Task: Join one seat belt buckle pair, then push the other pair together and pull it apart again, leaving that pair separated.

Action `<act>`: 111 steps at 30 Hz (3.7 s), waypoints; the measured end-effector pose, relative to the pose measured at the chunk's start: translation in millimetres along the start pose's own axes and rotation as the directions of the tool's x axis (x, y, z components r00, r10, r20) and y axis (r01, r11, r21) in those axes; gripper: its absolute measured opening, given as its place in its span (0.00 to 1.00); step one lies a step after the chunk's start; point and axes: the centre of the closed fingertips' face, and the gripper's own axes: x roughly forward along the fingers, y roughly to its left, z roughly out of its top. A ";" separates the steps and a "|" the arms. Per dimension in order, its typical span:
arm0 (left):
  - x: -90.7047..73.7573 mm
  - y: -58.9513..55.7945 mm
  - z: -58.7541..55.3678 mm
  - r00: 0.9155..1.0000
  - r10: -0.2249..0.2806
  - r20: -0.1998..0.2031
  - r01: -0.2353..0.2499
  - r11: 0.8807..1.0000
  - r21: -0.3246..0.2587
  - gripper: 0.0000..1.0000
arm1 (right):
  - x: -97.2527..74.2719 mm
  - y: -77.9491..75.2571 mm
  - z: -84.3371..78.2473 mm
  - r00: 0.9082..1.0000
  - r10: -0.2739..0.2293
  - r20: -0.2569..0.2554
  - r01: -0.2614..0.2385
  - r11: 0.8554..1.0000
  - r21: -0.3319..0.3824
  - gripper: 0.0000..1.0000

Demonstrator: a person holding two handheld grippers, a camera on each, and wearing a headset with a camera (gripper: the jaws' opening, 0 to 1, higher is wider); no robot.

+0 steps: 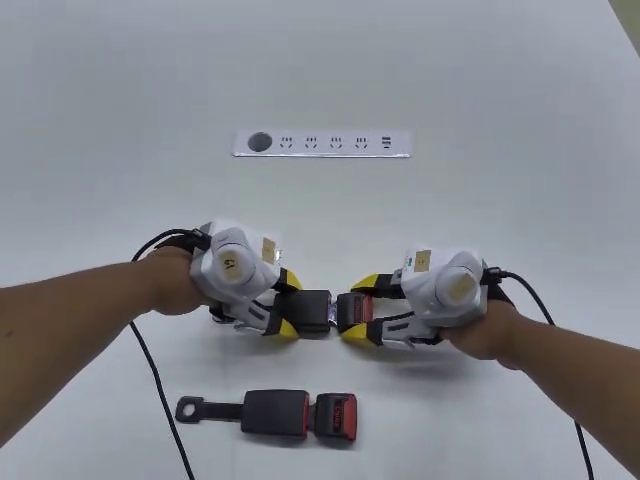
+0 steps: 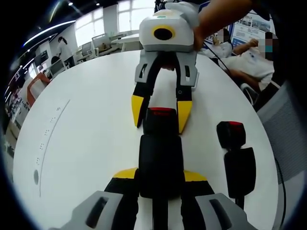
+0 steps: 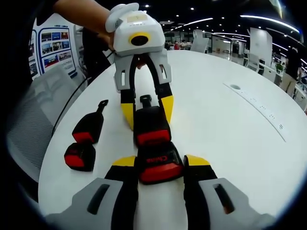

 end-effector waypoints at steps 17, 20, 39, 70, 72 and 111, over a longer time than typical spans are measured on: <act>-0.6 2.2 -2.6 1.000 -0.005 -0.009 0.005 1.000 0.001 0.34 | -9.4 -1.8 -8.7 0.999 -0.002 -0.032 0.002 1.000 0.001 0.35; -0.3 1.8 -2.3 1.000 -0.004 -0.010 0.004 1.000 0.000 0.34 | -9.9 -1.8 -8.8 0.999 -0.003 -0.032 0.003 1.000 0.005 0.35; -1.7 -0.6 0.1 1.000 0.000 -0.021 0.000 1.000 -0.005 0.34 | -37.4 -8.1 -30.4 0.998 -0.017 -0.062 0.018 1.000 0.019 0.35; -1.0 -2.7 1.3 0.999 0.000 -0.032 0.000 1.000 -0.005 0.34 | -89.2 -13.6 -66.5 0.994 -0.045 -0.101 0.049 0.998 0.037 0.35; -1.7 -1.0 0.3 0.999 0.000 -0.032 0.000 1.000 -0.007 0.34 | -91.9 -14.9 -68.2 0.993 -0.048 -0.104 0.052 0.998 0.038 0.35; -16.1 -6.5 2.1 0.999 0.047 -0.002 -0.047 0.980 -0.193 0.76 | -111.7 -29.1 -65.3 0.949 -0.294 -0.109 0.310 0.934 0.175 0.64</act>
